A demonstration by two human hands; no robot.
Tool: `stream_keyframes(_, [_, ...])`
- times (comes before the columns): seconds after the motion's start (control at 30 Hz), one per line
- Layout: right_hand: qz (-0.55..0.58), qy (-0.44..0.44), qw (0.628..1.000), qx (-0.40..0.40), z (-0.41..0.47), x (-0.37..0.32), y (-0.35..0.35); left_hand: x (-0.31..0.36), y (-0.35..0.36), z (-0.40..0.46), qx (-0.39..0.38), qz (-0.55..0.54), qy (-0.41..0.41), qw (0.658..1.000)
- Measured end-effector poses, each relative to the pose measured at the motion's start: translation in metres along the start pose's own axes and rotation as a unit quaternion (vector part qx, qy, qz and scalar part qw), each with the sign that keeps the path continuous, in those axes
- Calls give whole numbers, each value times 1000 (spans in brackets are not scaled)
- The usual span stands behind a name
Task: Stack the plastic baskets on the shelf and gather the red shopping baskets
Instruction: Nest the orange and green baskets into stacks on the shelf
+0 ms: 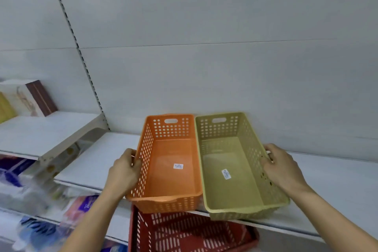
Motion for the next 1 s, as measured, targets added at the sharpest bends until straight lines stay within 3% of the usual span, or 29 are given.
stream_keyframes(0.27, [54,20,994,95,-64,95,-175,142,45,-115,18,-63,59,996])
stream_keyframes(0.57, [40,31,977,206,-180,218,-399,320,122,-275,-3,-147,143,979])
stream_keyframes(1.0, [69,20,928,364,-281,308,-656,592,171,-405,-78,-247,285,923])
Point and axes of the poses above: each hand's wrist, its own z-axis towards the middle knuckle, its own y-axis out of the palm, x = y × z, the point moved 8 cm from there along z, towards the middle knuckle, and after that the axes turned 12 degrees about z, right-handed, at the moved point
